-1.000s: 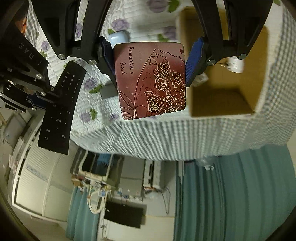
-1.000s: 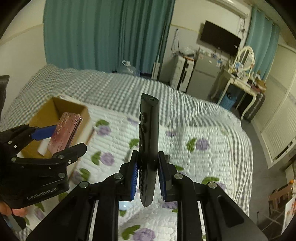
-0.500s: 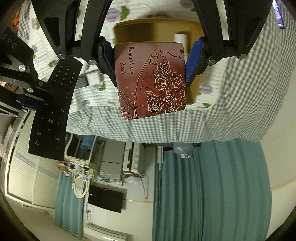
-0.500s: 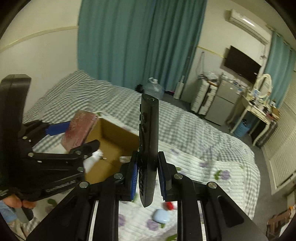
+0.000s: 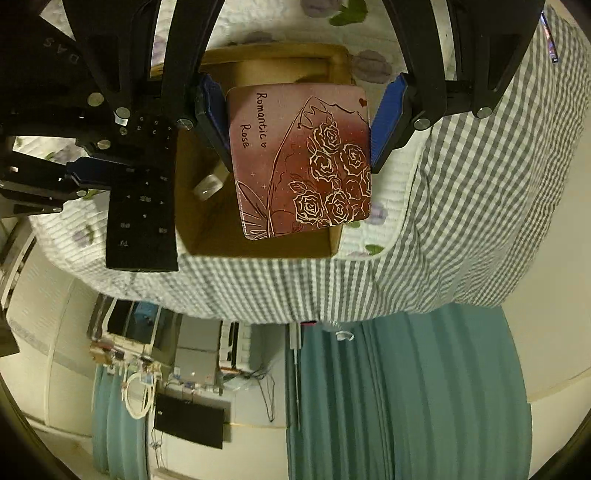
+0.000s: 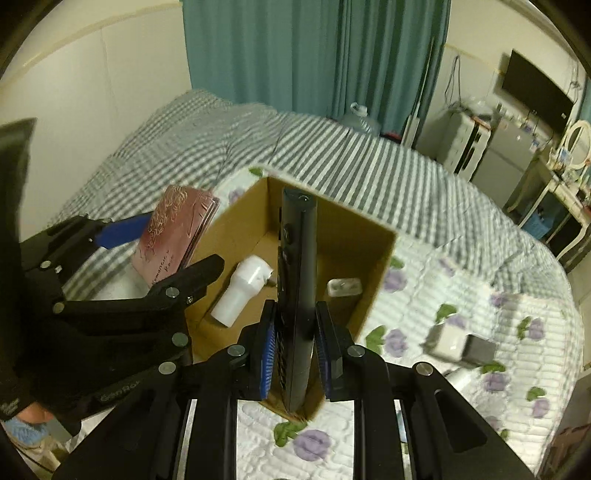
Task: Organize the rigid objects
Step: 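Carry the card case and remote into the box and open both tools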
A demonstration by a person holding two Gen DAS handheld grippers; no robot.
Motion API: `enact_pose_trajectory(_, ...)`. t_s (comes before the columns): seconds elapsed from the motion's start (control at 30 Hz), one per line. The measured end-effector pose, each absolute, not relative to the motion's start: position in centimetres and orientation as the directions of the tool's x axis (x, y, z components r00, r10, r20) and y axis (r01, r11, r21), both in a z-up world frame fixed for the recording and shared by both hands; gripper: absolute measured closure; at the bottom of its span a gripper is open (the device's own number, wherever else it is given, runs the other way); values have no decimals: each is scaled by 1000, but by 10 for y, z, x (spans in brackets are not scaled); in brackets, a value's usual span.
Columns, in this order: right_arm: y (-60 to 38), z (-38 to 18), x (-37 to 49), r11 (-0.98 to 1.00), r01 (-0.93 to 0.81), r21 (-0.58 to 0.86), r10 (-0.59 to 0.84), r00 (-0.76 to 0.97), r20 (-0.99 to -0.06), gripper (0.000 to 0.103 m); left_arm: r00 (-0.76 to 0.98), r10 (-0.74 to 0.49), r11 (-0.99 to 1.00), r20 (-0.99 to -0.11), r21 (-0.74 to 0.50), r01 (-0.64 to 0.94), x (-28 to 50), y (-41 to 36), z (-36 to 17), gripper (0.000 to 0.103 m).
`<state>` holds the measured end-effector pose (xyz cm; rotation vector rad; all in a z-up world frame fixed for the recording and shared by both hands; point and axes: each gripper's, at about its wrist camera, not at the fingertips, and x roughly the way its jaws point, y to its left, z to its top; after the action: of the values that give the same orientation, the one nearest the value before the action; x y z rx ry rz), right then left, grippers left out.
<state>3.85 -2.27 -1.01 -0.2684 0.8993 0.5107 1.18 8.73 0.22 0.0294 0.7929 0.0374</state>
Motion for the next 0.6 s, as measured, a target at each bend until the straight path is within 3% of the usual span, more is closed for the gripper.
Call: enact_pose_trajectory(0.6,-14,-82,117,871,-489,37,280,432,-857,83,662,59,996,-747,90,13,48,87,-43,34)
